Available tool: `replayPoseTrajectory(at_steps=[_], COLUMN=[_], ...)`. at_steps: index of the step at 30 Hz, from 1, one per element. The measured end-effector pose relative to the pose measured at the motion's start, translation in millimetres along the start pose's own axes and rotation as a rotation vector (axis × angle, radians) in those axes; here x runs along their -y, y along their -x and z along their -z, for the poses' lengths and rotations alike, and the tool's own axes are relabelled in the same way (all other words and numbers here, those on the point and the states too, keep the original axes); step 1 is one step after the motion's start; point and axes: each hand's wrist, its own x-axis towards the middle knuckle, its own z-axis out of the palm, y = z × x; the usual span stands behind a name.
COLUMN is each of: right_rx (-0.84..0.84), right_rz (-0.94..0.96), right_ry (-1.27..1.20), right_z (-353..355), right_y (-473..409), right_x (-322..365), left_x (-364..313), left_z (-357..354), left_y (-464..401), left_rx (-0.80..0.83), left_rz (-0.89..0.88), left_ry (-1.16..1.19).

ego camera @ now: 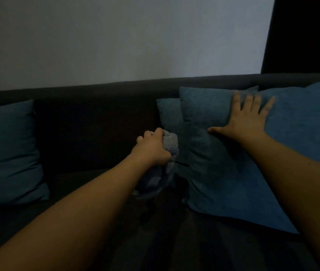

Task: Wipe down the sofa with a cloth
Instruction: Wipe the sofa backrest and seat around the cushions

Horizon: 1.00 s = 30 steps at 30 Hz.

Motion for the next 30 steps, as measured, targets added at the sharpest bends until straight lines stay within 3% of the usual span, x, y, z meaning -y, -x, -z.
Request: replayPoseTrajectory(at_steps=[7,17,24,30], right_rx=[-0.15,-0.268,-0.368,-0.379], right_rz=[0.101,0.174,0.284,0.399], right_ry=[-0.02,-0.109,-0.235,-0.336], right_z=[-29,32,96,103], right_y=[1,39,61,66], right_x=[-3,42,165,300], left_x=[17,76,152,264], left_z=[-5,40,90,132], left_y=[-9,15,34,63], left_rx=[-0.001,-0.11,-0.108,-0.189], left_rz=[0.08,0.072,0.051,0.237], left_ry=[-0.126,-0.004,0.042,0.091])
